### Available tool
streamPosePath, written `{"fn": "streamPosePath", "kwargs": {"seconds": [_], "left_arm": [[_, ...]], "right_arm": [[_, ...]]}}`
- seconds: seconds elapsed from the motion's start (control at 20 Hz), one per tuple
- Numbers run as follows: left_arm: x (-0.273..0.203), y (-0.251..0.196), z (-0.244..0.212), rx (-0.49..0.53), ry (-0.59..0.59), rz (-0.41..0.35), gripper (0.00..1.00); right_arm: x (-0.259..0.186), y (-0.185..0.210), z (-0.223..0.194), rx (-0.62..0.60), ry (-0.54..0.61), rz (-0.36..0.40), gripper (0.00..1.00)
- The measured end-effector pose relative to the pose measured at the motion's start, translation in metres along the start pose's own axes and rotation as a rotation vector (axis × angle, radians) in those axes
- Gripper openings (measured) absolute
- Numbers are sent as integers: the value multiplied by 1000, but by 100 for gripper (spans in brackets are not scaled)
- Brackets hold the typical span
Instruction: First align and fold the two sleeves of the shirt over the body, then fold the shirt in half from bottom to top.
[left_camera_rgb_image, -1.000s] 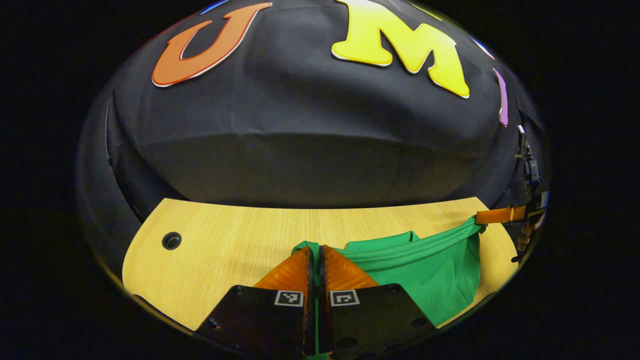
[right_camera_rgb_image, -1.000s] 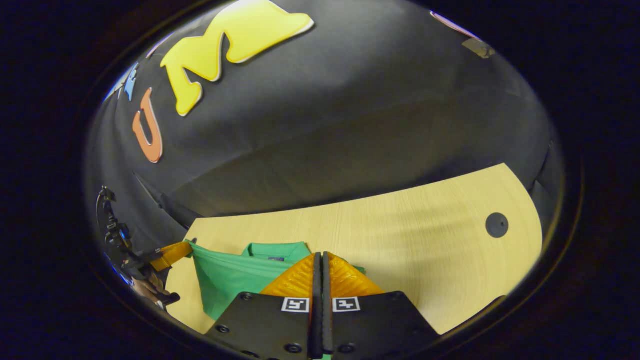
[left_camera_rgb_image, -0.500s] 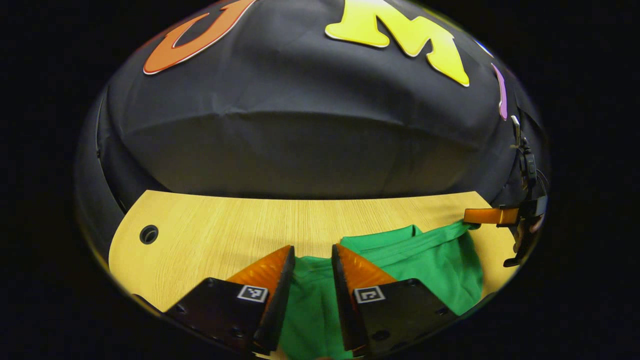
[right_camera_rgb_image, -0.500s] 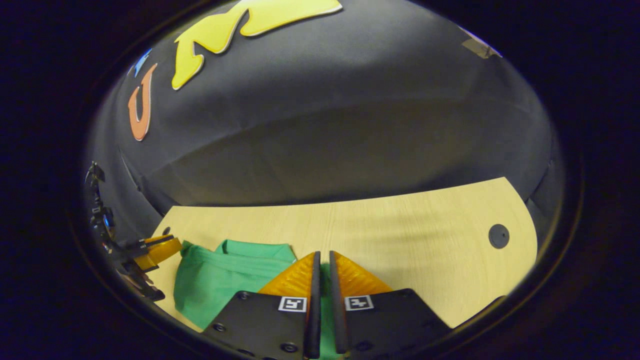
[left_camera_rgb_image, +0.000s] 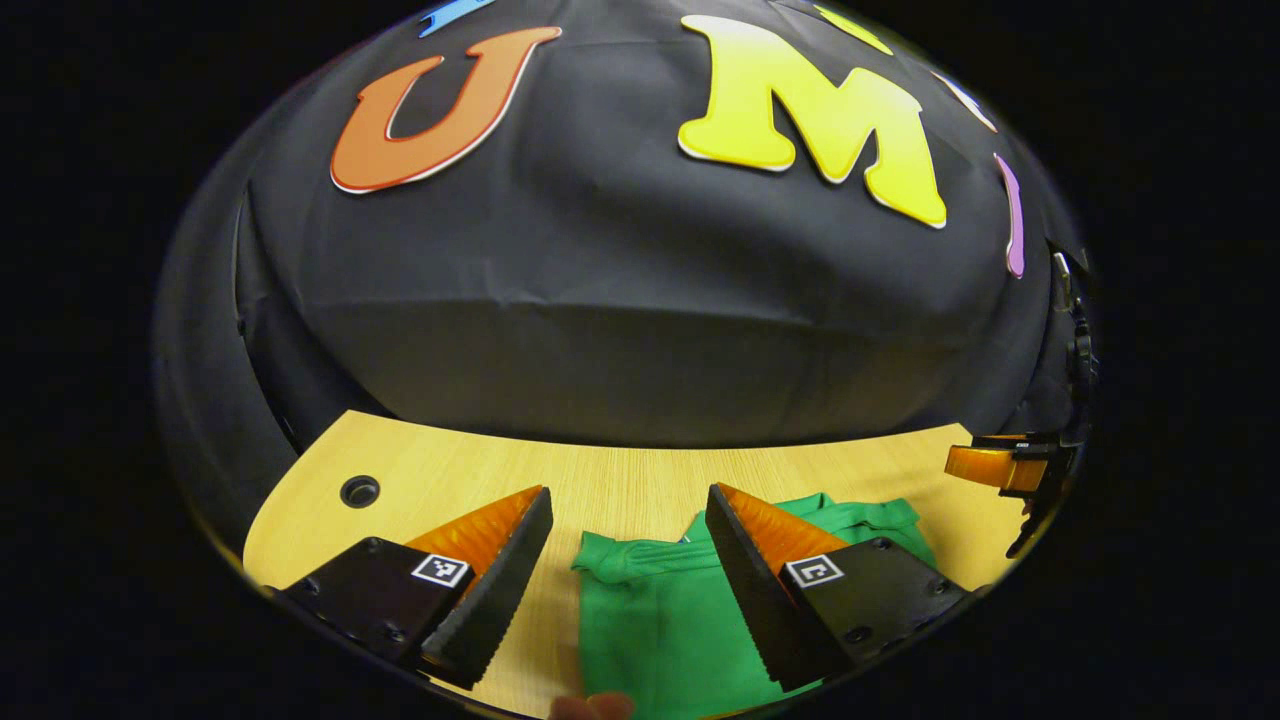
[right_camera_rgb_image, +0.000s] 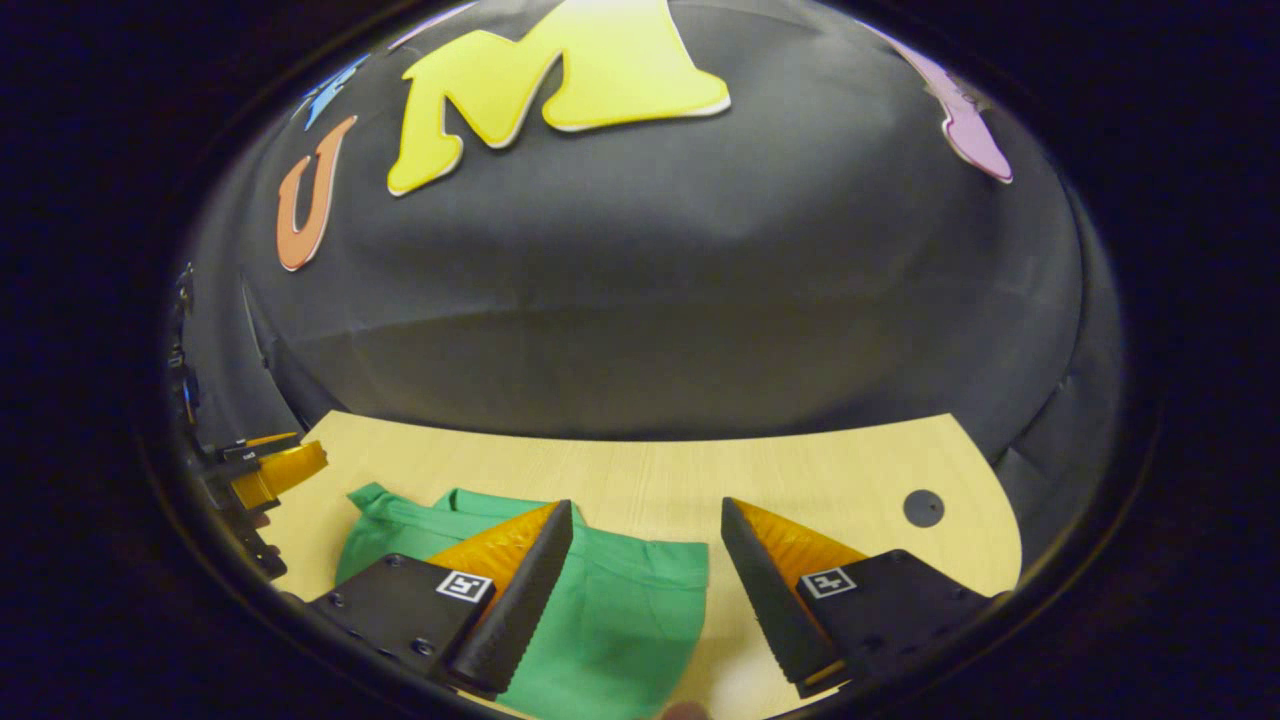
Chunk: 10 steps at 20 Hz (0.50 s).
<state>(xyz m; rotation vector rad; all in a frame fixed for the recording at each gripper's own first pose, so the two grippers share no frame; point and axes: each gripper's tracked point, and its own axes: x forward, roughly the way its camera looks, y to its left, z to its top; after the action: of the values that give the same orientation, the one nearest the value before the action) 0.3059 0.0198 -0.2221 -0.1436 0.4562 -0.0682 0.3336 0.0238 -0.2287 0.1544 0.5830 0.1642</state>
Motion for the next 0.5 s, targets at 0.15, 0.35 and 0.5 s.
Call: {"fn": "streamPosePath", "kwargs": {"seconds": [0.15,0.35,0.5], "left_arm": [[-39,-1,28,0,-56,3,99],[-103,0,69,-3,-146,31,99],[-161,-6,97,-10,-214,32,99]], "right_arm": [[-41,11,25,16,-76,0,100],[-116,22,60,-16,-199,-45,96],[-184,36,87,-36,-307,-83,96]]}}
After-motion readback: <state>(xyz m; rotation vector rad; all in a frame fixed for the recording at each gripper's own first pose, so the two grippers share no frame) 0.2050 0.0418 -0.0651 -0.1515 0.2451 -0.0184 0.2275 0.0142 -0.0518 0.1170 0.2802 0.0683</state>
